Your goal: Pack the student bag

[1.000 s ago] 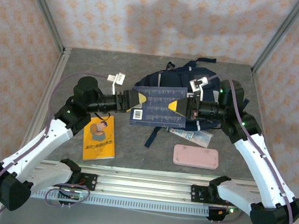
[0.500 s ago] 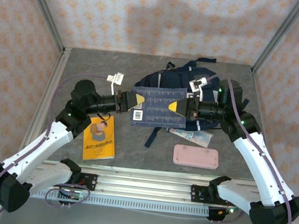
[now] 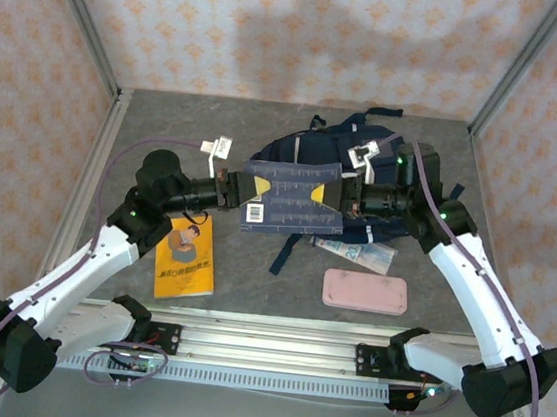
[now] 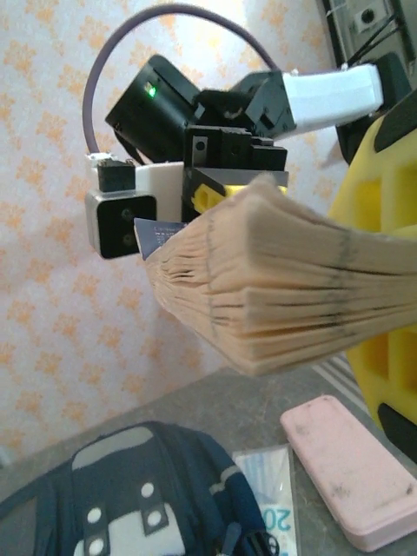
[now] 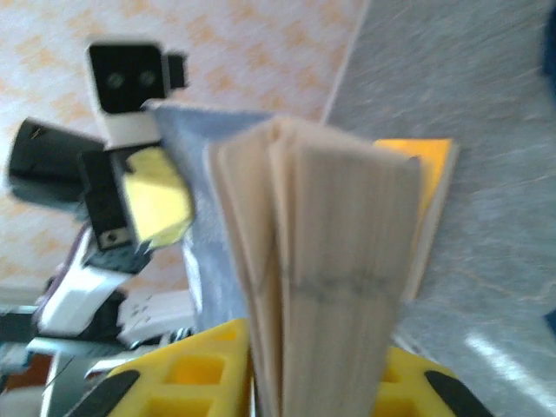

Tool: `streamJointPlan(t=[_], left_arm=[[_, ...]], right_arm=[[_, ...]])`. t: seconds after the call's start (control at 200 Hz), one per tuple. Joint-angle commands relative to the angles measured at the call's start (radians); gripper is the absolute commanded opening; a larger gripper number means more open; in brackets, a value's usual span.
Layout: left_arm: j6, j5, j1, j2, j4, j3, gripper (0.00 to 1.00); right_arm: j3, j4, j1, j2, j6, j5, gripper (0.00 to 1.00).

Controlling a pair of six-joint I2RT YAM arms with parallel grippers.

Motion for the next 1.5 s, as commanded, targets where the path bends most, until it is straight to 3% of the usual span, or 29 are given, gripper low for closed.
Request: streamJointPlan(t=[0.0,0.065,0.18,0.35,0.465,0.57,0.766,1.076,1.366,1.451,1.496], left_arm=[[0.112,-0.061,0.072,-0.041,-0.173,0.048,0.0],[0.194,-0.166,0.126,-0.045,-0.368,0.088,0.0],[0.304,-0.486,0.157,-0.01,-0.715,0.177,0.0],[0.319,-0.736,0.166,-0.046,-0.786,0.152,0.0],[0.34,-0.832,0.166,-0.069,-0.808,0.155,0.0],[0.354,-0.863,0.165,-0.071,-0.824,0.159,0.0],[0.348,-0.863,0.167,-0.08,-0.814,0.13,0.0],[0.34,-0.827,0.166,-0.075,-0.781,0.112,0.0],[0.334,-0.81,0.166,-0.077,-0.775,0.105,0.0],[0.331,-0.808,0.165,-0.075,-0.771,0.105,0.0],[0.331,-0.807,0.166,-0.075,-0.771,0.107,0.0]], right_arm=[[0.065,-0.099,-0.009,0.029,-0.094,0.319,0.28],[0.1,-0.156,-0.009,0.084,-0.126,0.45,0.36],[0.177,-0.222,0.014,0.218,-0.174,0.622,0.5],[0.336,-0.267,0.121,0.451,-0.236,0.953,0.67],[0.47,-0.286,0.177,0.623,-0.253,1.063,0.76],[0.603,-0.317,0.228,0.774,-0.284,1.147,0.78],[0.792,-0.396,0.255,1.001,-0.296,1.189,0.76],[0.928,-0.464,0.255,1.192,-0.317,1.162,0.71],[0.937,-0.456,0.274,1.218,-0.313,1.221,0.72],[0.946,-0.459,0.277,1.239,-0.315,1.276,0.62],[0.961,-0.474,0.278,1.254,-0.313,1.306,0.45]])
